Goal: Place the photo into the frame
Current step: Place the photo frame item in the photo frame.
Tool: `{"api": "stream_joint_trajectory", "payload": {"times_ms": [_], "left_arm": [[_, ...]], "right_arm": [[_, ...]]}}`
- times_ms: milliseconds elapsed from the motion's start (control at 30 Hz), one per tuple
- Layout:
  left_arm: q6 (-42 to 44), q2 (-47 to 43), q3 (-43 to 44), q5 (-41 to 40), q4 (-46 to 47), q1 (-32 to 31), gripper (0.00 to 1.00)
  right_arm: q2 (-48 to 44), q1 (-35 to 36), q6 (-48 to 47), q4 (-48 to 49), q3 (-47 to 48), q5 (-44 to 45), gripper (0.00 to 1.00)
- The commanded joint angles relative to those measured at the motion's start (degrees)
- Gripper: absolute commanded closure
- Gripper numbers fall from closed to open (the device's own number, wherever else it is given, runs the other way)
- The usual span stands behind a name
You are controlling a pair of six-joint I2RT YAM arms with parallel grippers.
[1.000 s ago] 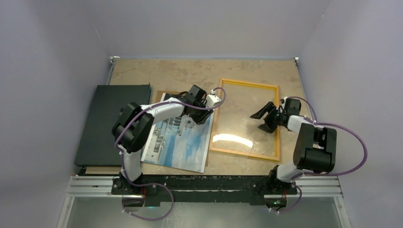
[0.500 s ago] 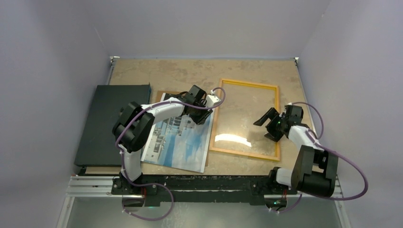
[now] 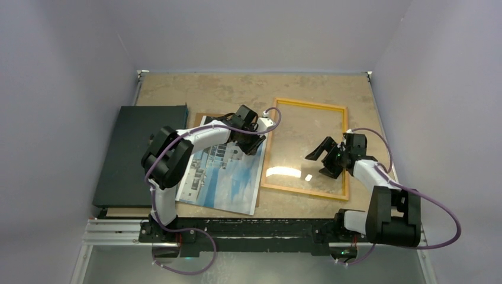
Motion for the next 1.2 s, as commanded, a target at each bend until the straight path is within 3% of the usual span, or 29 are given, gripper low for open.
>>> {"api": "stream_joint_trajectory", "payload": {"times_ms": [0,367,567,733,1000,1167], "left_arm": [[-1.4,0.8,2.3,3.2,-1.5,0.3,0.73],[-1.1,1.1,1.5,4.5,-1.5,0.4,0.75],[-0.5,2.0,0.7,4.1,-1.5,0.4,0.77],[-0.5,2.5,0.3,4.8,-2.0,0.3,0.78],[-0.2,3.0,0.8,6.0,-2.6,0.3,0.79],[-0.5,2.8,0.5,6.6,-2.5,0.3,0.81]], "right_arm": [[2.1,2.0,2.5,1.7,0.1,-1.3,0.11],[7.1,2.1,4.4,8.1,-2.9,-4.6,0.18],[4.6,2.0,7.0,10.7,-2.8,-9.6,0.26],[2.4,1.8,8.9,12.6,-1.8,-11.7,0.39],[-1.1,0.8,10.7,14.8,-0.9,-14.3,0.40],[0.0,0.8,11.0,16.9,-1.4,-14.9,0.49]]}}
